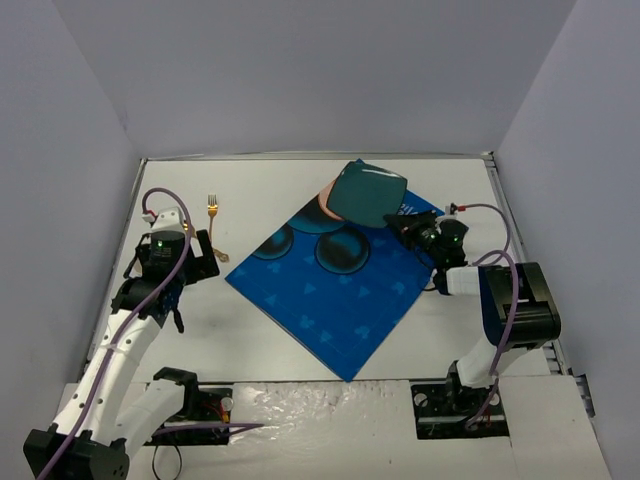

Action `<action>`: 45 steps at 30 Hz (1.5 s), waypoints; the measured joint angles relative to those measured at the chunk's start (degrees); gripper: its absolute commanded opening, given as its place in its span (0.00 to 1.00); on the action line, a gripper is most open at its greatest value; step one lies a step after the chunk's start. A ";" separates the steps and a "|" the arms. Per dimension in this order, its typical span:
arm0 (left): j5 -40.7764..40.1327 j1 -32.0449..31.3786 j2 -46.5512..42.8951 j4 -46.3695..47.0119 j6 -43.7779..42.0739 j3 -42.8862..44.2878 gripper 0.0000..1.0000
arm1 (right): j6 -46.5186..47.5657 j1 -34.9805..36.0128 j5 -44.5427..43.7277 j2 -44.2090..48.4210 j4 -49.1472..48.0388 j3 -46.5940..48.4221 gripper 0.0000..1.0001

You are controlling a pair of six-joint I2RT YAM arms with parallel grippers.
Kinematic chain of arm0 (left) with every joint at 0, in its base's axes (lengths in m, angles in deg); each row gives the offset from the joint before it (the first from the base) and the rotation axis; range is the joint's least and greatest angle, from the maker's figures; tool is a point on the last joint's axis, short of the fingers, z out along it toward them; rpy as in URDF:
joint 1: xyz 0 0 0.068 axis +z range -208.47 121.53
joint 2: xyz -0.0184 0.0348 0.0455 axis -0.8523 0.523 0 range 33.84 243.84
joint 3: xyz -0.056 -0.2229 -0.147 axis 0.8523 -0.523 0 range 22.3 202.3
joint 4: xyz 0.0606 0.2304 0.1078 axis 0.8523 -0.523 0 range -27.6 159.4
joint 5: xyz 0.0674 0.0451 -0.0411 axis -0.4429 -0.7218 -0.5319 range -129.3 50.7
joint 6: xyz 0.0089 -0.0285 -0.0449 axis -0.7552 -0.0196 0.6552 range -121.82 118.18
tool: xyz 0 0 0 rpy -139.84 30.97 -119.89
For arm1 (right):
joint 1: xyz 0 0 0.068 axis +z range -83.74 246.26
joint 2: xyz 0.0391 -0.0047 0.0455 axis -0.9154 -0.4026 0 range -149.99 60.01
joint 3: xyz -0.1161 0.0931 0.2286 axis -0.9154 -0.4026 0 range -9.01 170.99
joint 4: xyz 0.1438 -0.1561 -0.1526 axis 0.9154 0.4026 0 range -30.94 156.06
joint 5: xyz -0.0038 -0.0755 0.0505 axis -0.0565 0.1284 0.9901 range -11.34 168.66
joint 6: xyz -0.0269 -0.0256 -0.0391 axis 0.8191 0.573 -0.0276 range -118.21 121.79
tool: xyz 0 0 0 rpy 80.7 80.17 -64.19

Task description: Set the dinner table for one person

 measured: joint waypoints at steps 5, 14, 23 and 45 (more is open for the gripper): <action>-1.08 -0.80 -0.44 -0.47 0.33 0.00 0.97 | 0.68 6.27 -6.40 1.21 1.30 -4.94 0.00; -1.40 -1.71 -0.98 -1.03 0.39 0.00 0.97 | 0.24 12.67 -14.77 2.33 1.41 -13.46 0.00; -1.72 -2.61 -1.11 -1.36 0.44 0.00 0.97 | 0.28 17.35 -22.65 4.34 -0.05 -16.92 0.00; 0.47 -5.99 0.65 0.42 5.19 -0.18 0.95 | -0.72 25.31 -29.39 -4.77 -6.01 -13.48 0.00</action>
